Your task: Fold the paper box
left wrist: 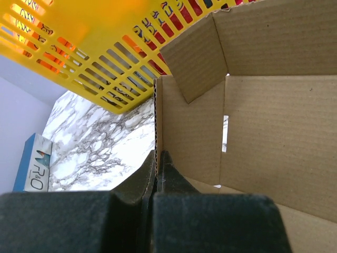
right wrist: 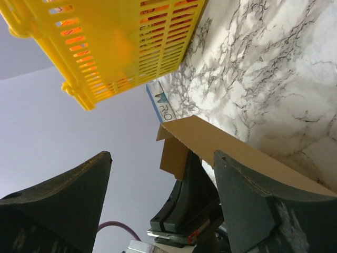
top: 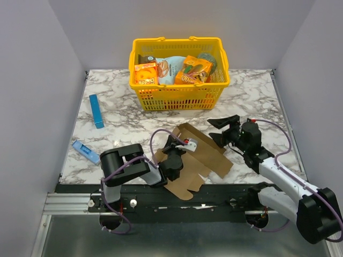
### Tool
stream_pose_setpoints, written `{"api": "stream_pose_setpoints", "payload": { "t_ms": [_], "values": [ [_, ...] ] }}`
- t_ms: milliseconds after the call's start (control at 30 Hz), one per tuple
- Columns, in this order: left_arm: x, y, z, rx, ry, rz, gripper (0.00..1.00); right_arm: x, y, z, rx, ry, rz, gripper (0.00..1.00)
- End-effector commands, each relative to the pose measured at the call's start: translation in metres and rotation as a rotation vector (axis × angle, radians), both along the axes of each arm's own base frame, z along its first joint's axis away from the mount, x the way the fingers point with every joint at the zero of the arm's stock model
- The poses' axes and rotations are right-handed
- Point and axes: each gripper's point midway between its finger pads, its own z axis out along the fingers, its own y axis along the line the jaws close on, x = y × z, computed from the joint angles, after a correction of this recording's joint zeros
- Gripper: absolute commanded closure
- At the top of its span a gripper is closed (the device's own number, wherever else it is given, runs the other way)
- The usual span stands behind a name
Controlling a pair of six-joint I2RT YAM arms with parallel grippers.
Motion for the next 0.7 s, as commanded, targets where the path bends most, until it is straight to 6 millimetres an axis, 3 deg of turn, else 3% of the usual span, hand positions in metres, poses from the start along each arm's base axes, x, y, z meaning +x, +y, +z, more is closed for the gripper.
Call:
{"api": "stream_pose_setpoints", "payload": {
  "t_ms": [0, 167, 467, 667],
  "values": [
    [0.008, -0.005, 0.052, -0.345, -0.144, 0.043, 1.0, -0.001, -0.012, 0.014, -0.049, -0.053, -0.055, 0.14],
    [0.03, -0.003, 0.064, -0.341, -0.177, 0.085, 1.0, -0.003, -0.021, 0.034, -0.061, -0.109, -0.089, 0.14],
    [0.065, -0.024, 0.106, -0.371, -0.257, 0.092, 1.0, 0.001, 0.0, 0.058, 0.026, -0.083, -0.008, 0.14],
    [0.07, -0.034, 0.12, -0.405, -0.284, 0.074, 1.0, 0.019, 0.001, 0.044, 0.031, -0.013, -0.052, 0.12]
  ]
}}
